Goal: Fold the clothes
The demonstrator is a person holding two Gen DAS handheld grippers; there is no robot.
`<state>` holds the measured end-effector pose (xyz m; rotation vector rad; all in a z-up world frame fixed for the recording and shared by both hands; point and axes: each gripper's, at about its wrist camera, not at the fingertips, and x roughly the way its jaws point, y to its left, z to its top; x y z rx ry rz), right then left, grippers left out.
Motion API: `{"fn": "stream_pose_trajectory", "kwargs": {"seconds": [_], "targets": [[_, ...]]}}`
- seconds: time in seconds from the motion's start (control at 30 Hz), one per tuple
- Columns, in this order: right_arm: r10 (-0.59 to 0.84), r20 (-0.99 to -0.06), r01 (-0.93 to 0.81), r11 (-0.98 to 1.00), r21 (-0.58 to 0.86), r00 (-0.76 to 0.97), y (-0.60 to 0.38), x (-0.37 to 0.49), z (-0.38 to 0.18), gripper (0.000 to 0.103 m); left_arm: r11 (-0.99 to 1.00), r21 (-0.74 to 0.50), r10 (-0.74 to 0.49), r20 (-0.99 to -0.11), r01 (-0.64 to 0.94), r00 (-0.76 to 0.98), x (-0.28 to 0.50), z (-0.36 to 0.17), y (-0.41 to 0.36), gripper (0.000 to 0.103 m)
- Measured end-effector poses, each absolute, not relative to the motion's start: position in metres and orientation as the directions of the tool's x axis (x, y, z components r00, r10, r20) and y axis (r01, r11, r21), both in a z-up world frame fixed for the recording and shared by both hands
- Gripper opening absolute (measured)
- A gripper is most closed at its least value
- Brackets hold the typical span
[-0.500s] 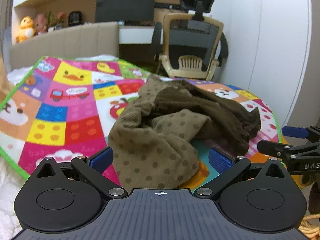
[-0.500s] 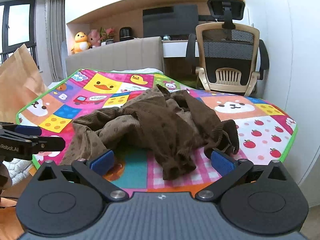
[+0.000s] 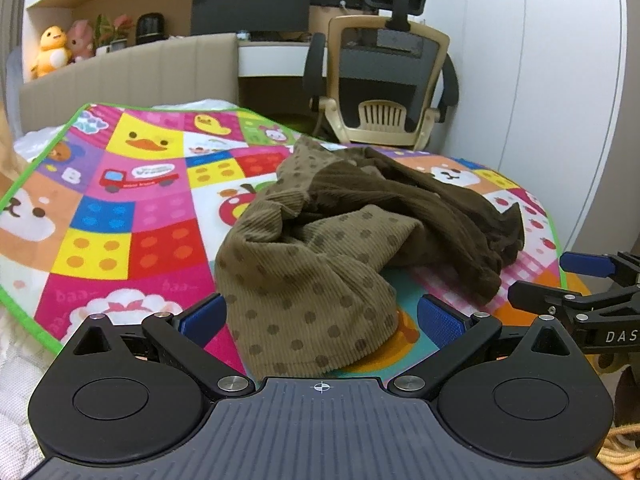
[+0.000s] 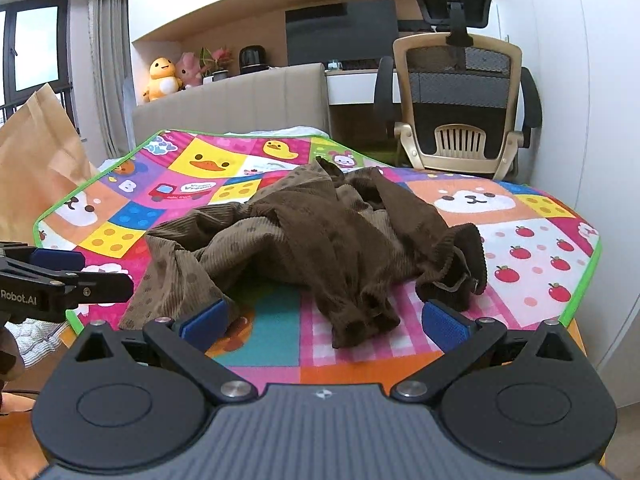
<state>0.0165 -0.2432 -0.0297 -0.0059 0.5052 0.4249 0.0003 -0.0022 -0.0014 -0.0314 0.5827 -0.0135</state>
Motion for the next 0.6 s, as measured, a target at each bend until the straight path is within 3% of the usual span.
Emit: {"fn": "stream_pose_trajectory", "kwargs": {"seconds": [0.6], "targets": [[0.399, -0.475, -0.403, 0.91, 0.1, 0.784, -0.2431, 0.0163, -0.0316, 0.103, 0.999, -0.032, -0.022, -0.568, 0.005, 0.823, 0.0025, -0.0073, -0.0037, 0.103]]}}
